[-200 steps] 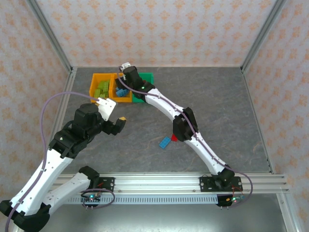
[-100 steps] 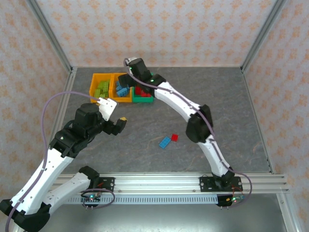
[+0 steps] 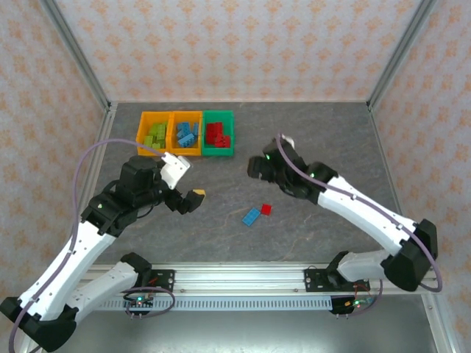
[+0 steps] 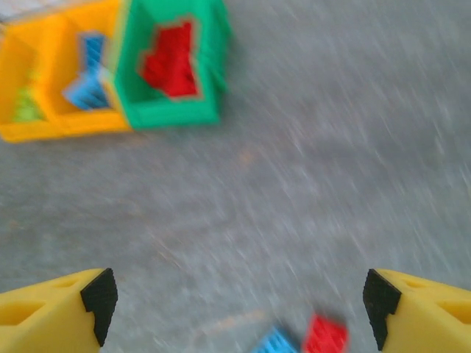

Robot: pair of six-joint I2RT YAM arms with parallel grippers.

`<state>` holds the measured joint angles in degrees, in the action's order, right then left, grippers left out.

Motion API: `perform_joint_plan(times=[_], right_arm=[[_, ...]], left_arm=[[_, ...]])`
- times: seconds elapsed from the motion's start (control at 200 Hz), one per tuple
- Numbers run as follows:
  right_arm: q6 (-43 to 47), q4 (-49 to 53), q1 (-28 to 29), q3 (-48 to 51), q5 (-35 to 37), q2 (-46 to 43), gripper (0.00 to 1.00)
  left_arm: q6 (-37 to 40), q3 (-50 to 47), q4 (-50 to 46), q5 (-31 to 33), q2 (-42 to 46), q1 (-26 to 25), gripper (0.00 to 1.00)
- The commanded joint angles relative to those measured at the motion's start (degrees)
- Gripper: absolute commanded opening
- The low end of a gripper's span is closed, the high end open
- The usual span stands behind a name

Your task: Sort the legos into containers by color

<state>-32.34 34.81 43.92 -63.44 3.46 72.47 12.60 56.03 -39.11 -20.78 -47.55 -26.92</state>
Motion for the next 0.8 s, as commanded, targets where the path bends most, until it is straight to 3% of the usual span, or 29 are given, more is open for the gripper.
perform_joint_plan(times=[0.0,0.25,0.49,0.651,0.796], right_arm=[[-15.02,4.32,-0.01,8.24,-0.46,-1.91,0.88],[-19.12,6.19,-0.02,9.82,0.16,7.65,0.87],[-18.67,1.73,-0.04,5.16,-5.26,21.63,0.72],[-18.48,0.28,0.02,5.40,-5.53,24.25,0.65],[-19.42,0.33,0.02,7.25,-4.26,24.42,0.52]], left_arm=[[1.63,0.44,-0.20,-2.56,-2.17,-0.33,1.00],[1.52,0.22,-0.60,0.12,-2.47,-0.92,1.00],[1.65,0.05,-1.24,3.18,-2.55,-2.27,1.00],[1.71,0.12,-1.43,3.77,-2.72,-2.78,1.00],[1.74,0.19,-1.54,3.73,-2.70,-2.81,1.00]])
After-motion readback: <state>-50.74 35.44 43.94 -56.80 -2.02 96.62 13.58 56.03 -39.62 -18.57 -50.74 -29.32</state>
